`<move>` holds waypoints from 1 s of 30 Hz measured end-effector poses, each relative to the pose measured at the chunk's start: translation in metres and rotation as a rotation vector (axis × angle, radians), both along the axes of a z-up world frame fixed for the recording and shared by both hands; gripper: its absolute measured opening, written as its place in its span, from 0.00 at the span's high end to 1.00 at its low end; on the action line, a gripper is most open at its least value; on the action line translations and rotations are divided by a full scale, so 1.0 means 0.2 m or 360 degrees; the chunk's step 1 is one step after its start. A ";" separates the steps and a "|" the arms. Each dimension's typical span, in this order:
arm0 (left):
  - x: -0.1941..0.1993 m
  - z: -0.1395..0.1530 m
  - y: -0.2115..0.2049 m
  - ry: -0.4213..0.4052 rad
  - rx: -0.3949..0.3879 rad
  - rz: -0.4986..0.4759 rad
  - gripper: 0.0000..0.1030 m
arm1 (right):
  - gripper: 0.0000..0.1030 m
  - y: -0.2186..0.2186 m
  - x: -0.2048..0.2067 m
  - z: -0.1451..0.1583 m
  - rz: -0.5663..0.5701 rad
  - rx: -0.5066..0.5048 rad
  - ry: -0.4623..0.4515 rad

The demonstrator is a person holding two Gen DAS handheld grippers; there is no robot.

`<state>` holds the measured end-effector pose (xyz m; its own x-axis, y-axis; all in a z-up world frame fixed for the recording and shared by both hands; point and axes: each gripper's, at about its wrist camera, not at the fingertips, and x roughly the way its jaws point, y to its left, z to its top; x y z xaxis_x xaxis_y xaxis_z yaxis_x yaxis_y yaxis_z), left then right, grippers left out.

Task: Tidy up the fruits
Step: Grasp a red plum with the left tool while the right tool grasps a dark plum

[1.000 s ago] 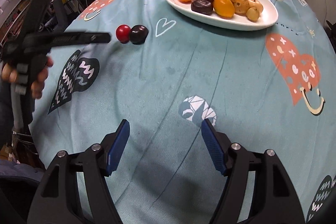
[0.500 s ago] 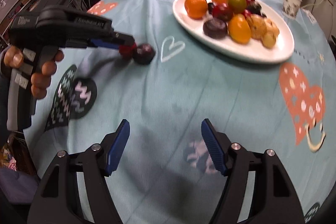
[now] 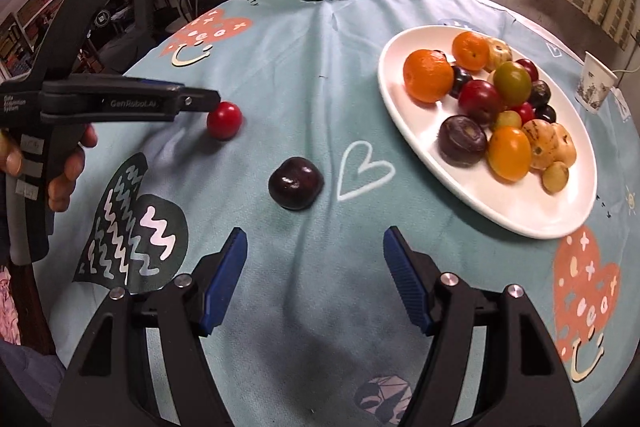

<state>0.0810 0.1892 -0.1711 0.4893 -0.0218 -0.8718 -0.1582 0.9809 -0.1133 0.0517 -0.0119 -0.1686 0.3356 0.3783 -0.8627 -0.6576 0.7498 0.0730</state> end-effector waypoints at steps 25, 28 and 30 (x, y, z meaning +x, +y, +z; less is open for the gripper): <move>0.08 -0.06 -0.18 0.0048 0.0048 -0.0240 0.71 | 0.32 0.14 0.17 -0.12 0.0031 -0.0003 0.0035; 0.06 -0.03 -0.15 0.0051 0.0093 -0.0212 0.71 | 0.39 0.18 0.19 -0.15 0.0072 -0.0017 0.0047; 0.04 -0.02 -0.14 0.0057 0.0100 -0.0200 0.71 | 0.42 0.22 0.19 -0.16 0.0112 -0.0063 -0.0013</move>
<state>0.0884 0.1613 -0.1756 0.4546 -0.0256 -0.8903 -0.0363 0.9982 -0.0473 0.0892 0.0312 -0.2008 0.3167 0.3666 -0.8748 -0.7090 0.7042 0.0384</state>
